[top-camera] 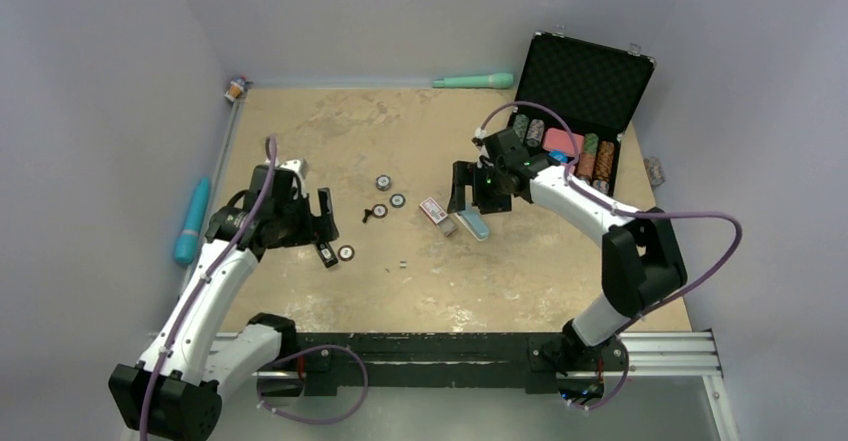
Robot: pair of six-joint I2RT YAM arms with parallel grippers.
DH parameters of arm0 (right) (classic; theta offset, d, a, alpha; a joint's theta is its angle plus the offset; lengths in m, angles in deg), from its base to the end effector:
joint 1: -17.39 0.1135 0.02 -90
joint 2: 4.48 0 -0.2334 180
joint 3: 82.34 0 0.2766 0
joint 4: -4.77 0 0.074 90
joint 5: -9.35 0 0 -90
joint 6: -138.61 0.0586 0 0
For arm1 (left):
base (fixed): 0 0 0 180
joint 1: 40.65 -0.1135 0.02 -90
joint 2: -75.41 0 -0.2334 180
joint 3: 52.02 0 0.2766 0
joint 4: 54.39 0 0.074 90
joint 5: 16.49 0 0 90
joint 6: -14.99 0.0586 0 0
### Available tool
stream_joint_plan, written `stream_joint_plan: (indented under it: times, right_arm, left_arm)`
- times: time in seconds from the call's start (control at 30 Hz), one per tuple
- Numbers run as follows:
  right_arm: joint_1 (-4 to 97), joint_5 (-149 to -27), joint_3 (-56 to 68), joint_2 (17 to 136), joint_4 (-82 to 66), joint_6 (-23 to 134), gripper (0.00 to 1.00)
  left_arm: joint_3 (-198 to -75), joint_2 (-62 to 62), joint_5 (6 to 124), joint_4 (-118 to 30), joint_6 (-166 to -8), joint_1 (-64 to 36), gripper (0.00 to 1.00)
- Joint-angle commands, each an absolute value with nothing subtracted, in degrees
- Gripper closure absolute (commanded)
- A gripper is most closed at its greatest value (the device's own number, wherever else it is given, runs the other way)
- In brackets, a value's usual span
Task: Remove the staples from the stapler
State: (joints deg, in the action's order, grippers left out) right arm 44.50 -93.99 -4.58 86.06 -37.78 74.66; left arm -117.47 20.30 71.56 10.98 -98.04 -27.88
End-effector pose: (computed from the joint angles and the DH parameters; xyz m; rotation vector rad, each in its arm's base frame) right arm 0.3201 0.1790 0.1779 -0.1203 2.6281 0.6422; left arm 0.2283 -0.0538 0.2460 -0.2149 2.5468 -0.2889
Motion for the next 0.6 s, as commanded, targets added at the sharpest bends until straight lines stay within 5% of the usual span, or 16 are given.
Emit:
stream_joint_plan:
  times: [0.0, 0.33, 0.47, 0.57]
  right_arm:
    - [44.1, -89.5, -3.8, 88.9, -35.7, 73.1, 0.11]
    - [44.1, -87.2, -2.7, 94.8, -35.0, 71.9, 0.20]
    - [44.1, -87.2, -3.5, 94.8, -34.4, 72.4, 0.31]
    - [44.1, -86.7, -4.7, 94.1, -33.9, 72.6, 0.52]
  left_arm:
    - [-116.6, 23.9, 71.4, 12.1, -98.5, -27.9, 0.00]
    - [-115.0, 29.7, 72.3, 14.5, -103.2, -24.4, 0.01]
    - [-115.1, 29.2, 73.0, 14.2, -102.6, -23.7, 0.02]
    - [-115.5, 28.2, 73.0, 14.2, -102.2, -23.6, 0.03]
